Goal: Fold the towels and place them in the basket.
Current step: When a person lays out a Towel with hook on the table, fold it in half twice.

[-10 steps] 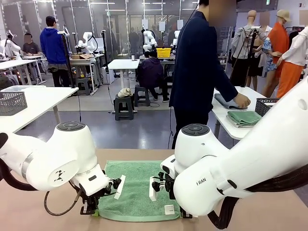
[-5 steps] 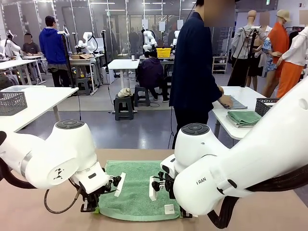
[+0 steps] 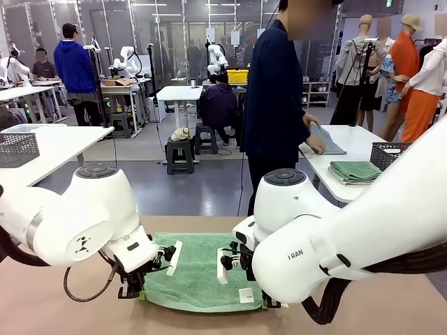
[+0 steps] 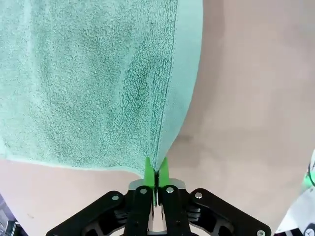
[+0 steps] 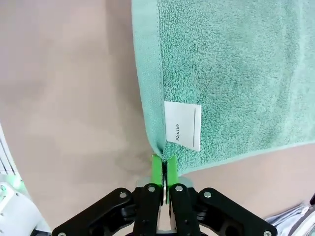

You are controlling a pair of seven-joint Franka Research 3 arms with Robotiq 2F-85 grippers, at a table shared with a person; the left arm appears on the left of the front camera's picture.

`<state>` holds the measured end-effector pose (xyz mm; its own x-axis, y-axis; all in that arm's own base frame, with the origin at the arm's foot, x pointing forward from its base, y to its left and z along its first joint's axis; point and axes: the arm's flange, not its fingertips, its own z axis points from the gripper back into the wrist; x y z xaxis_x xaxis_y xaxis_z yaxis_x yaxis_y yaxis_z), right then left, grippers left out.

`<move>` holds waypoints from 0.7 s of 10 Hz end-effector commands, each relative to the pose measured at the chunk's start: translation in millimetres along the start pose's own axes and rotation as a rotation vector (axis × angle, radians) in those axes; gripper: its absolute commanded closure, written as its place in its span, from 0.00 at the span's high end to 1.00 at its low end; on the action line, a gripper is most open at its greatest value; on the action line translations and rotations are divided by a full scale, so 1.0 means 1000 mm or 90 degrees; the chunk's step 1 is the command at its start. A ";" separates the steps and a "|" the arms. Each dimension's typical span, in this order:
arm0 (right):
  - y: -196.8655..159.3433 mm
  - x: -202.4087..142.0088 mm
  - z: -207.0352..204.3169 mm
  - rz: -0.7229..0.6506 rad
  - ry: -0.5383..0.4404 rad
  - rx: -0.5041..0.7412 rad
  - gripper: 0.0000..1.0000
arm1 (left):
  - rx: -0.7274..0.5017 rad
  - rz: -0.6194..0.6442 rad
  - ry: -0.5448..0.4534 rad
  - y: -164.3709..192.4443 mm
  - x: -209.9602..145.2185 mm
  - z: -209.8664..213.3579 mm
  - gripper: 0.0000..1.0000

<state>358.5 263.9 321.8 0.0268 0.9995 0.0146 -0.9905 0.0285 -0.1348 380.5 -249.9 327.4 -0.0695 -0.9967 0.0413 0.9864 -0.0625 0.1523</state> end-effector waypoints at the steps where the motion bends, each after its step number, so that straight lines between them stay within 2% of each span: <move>1: -0.002 -0.005 0.027 0.016 0.005 -0.013 0.00 | 0.006 0.004 0.014 0.005 0.001 0.012 0.00; 5: -0.007 -0.003 0.046 0.009 0.015 -0.022 0.00 | 0.020 0.028 0.028 0.010 0.002 0.030 0.00; 6: -0.005 -0.002 0.042 -0.003 -0.002 -0.030 0.00 | 0.015 0.008 -0.004 0.010 0.003 0.019 0.00; 7: -0.005 -0.002 0.042 -0.003 -0.002 -0.030 0.00 | 0.015 0.008 -0.004 0.010 0.003 0.019 0.00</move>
<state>358.0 261.7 366.4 0.0319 0.9994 0.0131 -0.9835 0.0337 -0.1775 387.4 -252.8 350.7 -0.0478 -0.9977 0.0475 0.9838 -0.0388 0.1752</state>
